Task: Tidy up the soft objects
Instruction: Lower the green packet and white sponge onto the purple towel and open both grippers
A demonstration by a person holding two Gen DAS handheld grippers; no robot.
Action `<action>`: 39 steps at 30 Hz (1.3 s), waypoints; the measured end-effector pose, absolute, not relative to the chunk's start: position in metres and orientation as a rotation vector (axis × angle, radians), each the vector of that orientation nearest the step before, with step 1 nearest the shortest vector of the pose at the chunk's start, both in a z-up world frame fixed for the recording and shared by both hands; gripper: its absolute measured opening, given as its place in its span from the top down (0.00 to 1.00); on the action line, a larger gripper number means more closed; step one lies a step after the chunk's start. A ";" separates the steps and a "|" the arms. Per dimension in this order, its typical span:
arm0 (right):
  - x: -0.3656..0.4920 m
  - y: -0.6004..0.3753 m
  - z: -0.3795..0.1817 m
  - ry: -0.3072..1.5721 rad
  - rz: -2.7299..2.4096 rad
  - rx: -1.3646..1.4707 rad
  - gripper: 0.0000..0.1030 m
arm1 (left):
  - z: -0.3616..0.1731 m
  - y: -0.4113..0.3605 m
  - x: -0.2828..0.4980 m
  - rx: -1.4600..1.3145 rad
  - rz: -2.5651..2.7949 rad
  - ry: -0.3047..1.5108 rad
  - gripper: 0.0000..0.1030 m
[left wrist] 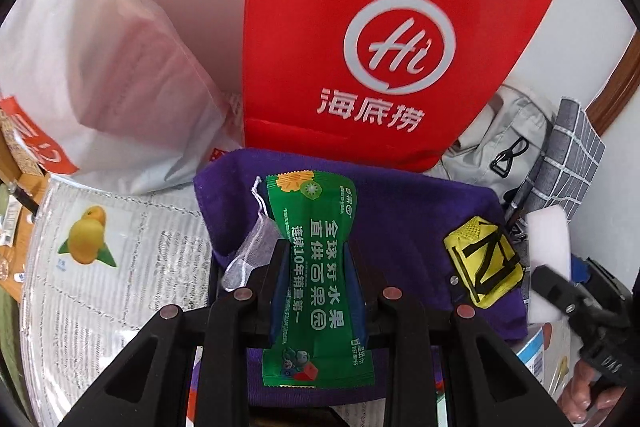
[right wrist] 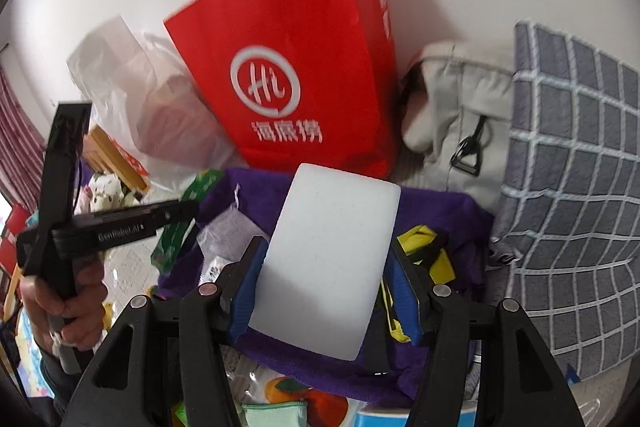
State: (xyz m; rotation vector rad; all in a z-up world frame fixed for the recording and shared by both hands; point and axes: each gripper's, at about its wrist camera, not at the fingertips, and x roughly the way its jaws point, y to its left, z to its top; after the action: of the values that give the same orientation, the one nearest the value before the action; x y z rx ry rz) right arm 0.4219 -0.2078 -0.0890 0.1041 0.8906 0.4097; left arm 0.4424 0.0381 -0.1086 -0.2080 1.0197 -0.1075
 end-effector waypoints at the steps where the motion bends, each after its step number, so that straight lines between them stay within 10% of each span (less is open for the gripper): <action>1: 0.424 -0.205 -0.094 0.904 0.413 0.094 0.44 | -0.112 0.039 0.445 -0.210 -0.112 1.030 0.75; 39: 0.452 -0.157 -0.180 1.165 0.458 -0.025 0.28 | -0.153 0.038 0.468 -0.243 -0.130 1.098 0.68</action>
State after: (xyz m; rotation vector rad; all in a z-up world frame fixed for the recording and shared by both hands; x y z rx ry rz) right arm 0.4522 -0.1573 -0.1801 -0.0250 1.1653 0.4578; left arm 0.4676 0.0382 -0.1535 -0.2427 1.0979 -0.1296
